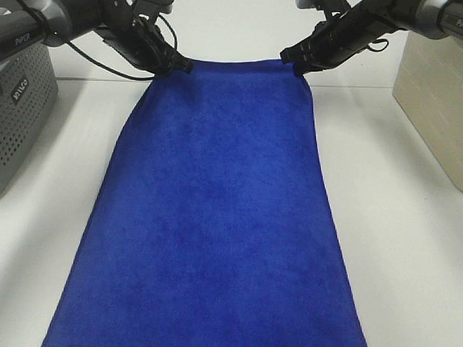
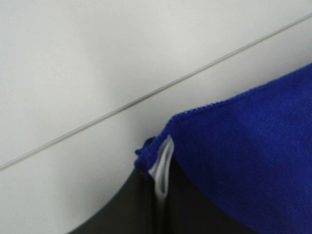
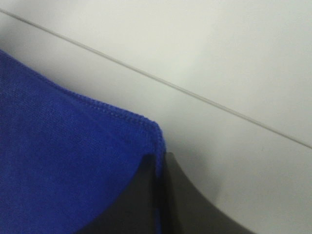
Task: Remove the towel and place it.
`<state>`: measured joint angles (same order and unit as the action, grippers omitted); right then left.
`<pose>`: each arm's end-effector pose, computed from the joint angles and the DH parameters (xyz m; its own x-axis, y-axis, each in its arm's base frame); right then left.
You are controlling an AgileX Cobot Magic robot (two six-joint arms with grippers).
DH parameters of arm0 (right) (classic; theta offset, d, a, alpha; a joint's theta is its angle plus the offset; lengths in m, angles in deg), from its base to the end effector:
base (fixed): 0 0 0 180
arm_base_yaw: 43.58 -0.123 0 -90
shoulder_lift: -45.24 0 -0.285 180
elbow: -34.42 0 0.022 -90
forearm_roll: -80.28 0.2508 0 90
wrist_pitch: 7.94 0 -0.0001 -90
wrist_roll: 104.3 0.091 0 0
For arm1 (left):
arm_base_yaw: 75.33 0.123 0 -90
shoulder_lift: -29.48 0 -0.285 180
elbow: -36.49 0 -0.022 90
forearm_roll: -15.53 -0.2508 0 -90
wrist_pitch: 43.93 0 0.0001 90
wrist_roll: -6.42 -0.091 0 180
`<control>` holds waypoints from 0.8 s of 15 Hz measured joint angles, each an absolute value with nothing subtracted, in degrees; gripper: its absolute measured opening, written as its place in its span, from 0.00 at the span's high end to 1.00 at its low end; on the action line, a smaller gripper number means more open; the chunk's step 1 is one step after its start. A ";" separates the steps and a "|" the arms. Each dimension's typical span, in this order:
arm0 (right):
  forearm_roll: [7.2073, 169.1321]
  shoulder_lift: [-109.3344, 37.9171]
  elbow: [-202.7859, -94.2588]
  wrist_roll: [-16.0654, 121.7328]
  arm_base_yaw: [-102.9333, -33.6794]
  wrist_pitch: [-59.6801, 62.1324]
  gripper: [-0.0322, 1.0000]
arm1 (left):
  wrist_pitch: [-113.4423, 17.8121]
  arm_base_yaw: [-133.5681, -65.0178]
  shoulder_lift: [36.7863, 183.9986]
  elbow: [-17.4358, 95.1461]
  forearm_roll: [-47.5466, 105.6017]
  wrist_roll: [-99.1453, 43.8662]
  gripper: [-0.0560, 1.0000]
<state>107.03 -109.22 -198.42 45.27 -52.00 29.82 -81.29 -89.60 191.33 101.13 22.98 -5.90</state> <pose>0.5578 0.1080 0.1536 -0.6570 -0.2443 -0.7132 -0.4336 0.8964 0.0924 0.5673 -0.1517 0.1387 -0.6397 0.2771 -0.7169 0.3737 0.9272 0.0249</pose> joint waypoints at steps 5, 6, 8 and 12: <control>110.18 -109.22 -198.42 40.63 -52.00 25.12 0.95 | -77.51 -89.60 191.33 101.13 20.11 -5.90 0.94; 110.70 -109.22 -198.42 39.83 -52.00 24.60 0.95 | -76.88 -89.60 191.33 101.13 19.88 -5.90 0.94; 111.67 -109.22 -198.42 38.05 -52.00 23.23 0.95 | -75.33 -89.60 191.33 101.13 19.31 -5.90 0.94; 112.19 -109.22 -198.42 36.22 -52.00 20.99 0.95 | -72.41 -89.60 191.33 101.13 17.94 -5.90 0.94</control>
